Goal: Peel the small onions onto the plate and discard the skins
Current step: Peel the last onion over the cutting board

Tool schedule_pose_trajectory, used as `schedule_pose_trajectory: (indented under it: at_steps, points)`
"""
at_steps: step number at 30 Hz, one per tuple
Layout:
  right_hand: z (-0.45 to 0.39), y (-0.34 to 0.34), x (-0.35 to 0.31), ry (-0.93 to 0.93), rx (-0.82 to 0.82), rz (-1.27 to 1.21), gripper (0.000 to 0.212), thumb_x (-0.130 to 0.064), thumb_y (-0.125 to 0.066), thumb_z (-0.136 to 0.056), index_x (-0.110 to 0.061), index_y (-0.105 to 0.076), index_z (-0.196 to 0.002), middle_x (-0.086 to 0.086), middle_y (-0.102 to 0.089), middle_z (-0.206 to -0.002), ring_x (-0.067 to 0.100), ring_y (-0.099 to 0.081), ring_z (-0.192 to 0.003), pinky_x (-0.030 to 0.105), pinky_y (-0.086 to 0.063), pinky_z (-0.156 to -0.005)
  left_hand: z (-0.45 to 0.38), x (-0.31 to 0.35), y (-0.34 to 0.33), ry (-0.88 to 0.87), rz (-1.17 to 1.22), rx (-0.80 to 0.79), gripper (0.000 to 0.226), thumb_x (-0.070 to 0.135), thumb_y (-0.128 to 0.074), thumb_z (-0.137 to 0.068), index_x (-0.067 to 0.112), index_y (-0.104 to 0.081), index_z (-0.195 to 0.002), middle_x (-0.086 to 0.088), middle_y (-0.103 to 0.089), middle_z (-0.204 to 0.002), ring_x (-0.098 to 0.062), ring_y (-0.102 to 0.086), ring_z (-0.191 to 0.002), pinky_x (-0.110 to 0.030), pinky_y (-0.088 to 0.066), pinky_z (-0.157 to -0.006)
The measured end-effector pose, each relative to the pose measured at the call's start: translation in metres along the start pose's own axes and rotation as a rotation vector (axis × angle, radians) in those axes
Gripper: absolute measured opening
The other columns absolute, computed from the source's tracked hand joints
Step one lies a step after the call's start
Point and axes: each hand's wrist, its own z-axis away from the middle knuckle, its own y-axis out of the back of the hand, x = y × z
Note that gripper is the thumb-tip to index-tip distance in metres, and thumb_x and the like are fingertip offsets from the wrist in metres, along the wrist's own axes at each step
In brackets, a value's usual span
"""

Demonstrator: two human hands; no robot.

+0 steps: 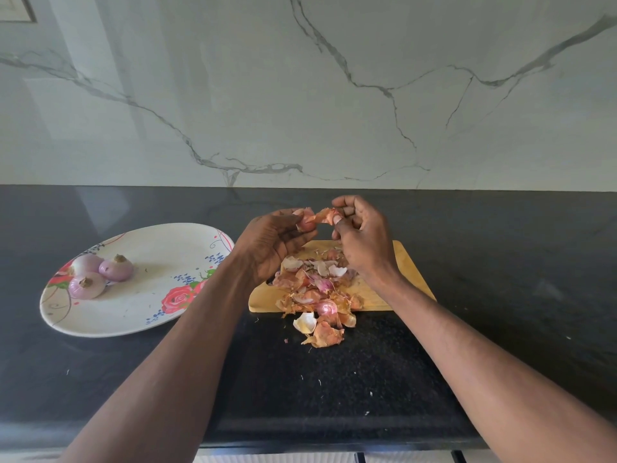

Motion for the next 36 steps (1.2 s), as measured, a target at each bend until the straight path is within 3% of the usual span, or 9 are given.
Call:
schedule_pose_trajectory:
  at_steps: [5, 10, 15, 21, 23, 27, 30, 33, 36]
  points:
    - [0.002, 0.000, 0.002, 0.067, 0.005, 0.064, 0.017, -0.003, -0.059, -0.097, -0.013, -0.072, -0.091, -0.005, -0.064, -0.079, 0.015, -0.055, -0.065, 0.033, -0.046, -0.052, 0.000, 0.000, 0.001, 0.009, -0.008, 0.042, 0.019, 0.003, -0.059, -0.096, -0.007, -0.066, -0.111, -0.021, -0.071, -0.098, -0.028, -0.073, -0.089, -0.037, -0.062, -0.081]
    - [0.002, 0.002, 0.004, 0.078, 0.042, 0.065, 0.017, -0.002, -0.058, -0.095, -0.010, -0.072, -0.087, -0.003, -0.065, -0.079, 0.012, -0.055, -0.067, 0.025, -0.045, -0.055, 0.000, -0.001, 0.001, 0.002, -0.020, 0.092, 0.019, 0.006, -0.055, -0.099, -0.002, -0.061, -0.115, -0.026, -0.070, -0.103, -0.033, -0.073, -0.091, -0.038, -0.063, -0.080]
    - [0.001, 0.001, 0.004, 0.062, 0.021, 0.108, 0.018, -0.001, -0.058, -0.095, -0.005, -0.072, -0.084, -0.005, -0.071, -0.083, -0.006, -0.057, -0.059, 0.010, -0.039, -0.049, -0.001, -0.001, 0.003, -0.012, -0.075, 0.121, 0.015, 0.009, -0.055, -0.100, 0.004, -0.063, -0.112, -0.023, -0.071, -0.110, -0.027, -0.072, -0.090, -0.037, -0.061, -0.080]
    - [-0.001, 0.001, 0.011, 0.081, -0.109, 0.266, 0.027, -0.009, -0.062, -0.092, -0.002, -0.072, -0.068, 0.003, -0.071, -0.074, 0.007, -0.064, -0.069, 0.021, -0.051, -0.059, -0.002, 0.001, 0.005, -0.056, 0.001, 0.164, 0.016, 0.006, -0.059, -0.097, 0.000, -0.064, -0.112, -0.025, -0.070, -0.106, -0.028, -0.070, -0.090, -0.033, -0.061, -0.076]
    - [-0.002, 0.001, 0.012, 0.062, -0.174, 0.299, 0.033, -0.014, -0.066, -0.090, 0.000, -0.070, -0.060, 0.002, -0.069, -0.071, 0.000, -0.062, -0.067, 0.015, -0.047, -0.060, -0.002, 0.002, 0.005, -0.060, 0.017, 0.174, 0.016, 0.004, -0.060, -0.096, -0.002, -0.064, -0.111, -0.024, -0.069, -0.107, -0.030, -0.069, -0.095, -0.034, -0.061, -0.081]
    - [-0.005, 0.005, 0.009, 0.021, -0.125, 0.232, 0.007, -0.014, -0.073, -0.089, -0.015, -0.078, -0.093, -0.010, -0.068, -0.089, -0.002, -0.060, -0.077, 0.007, -0.045, -0.067, -0.002, 0.002, 0.006, -0.047, -0.016, 0.147, 0.016, 0.002, -0.064, -0.093, -0.003, -0.067, -0.108, -0.023, -0.070, -0.108, -0.029, -0.070, -0.096, -0.034, -0.061, -0.084]
    - [-0.006, 0.006, 0.007, 0.101, -0.091, 0.131, 0.033, -0.006, -0.072, -0.089, -0.021, -0.071, -0.118, -0.006, -0.065, -0.099, 0.003, -0.059, -0.083, 0.016, -0.053, -0.074, -0.001, 0.002, 0.005, -0.040, -0.062, 0.095, 0.016, 0.002, -0.066, -0.091, -0.002, -0.069, -0.106, -0.017, -0.073, -0.101, -0.023, -0.072, -0.088, -0.029, -0.060, -0.078]
    - [-0.004, 0.005, 0.003, 0.132, -0.158, 0.114, 0.040, -0.008, -0.072, -0.088, -0.031, -0.066, -0.120, -0.011, -0.062, -0.103, -0.001, -0.057, -0.086, 0.014, -0.052, -0.077, 0.002, 0.002, 0.003, -0.032, -0.139, 0.021, 0.014, 0.006, -0.067, -0.091, -0.001, -0.071, -0.102, -0.010, -0.072, -0.090, -0.018, -0.070, -0.082, -0.027, -0.059, -0.077]
    - [-0.004, 0.003, 0.004, 0.118, -0.186, 0.142, 0.029, -0.010, -0.074, -0.087, -0.023, -0.074, -0.113, -0.013, -0.063, -0.103, -0.006, -0.057, -0.091, 0.006, -0.046, -0.077, 0.005, 0.003, 0.001, -0.006, -0.143, 0.001, 0.021, 0.011, -0.074, -0.080, 0.000, -0.072, -0.098, -0.009, -0.072, -0.083, -0.016, -0.068, -0.074, -0.026, -0.058, -0.071]
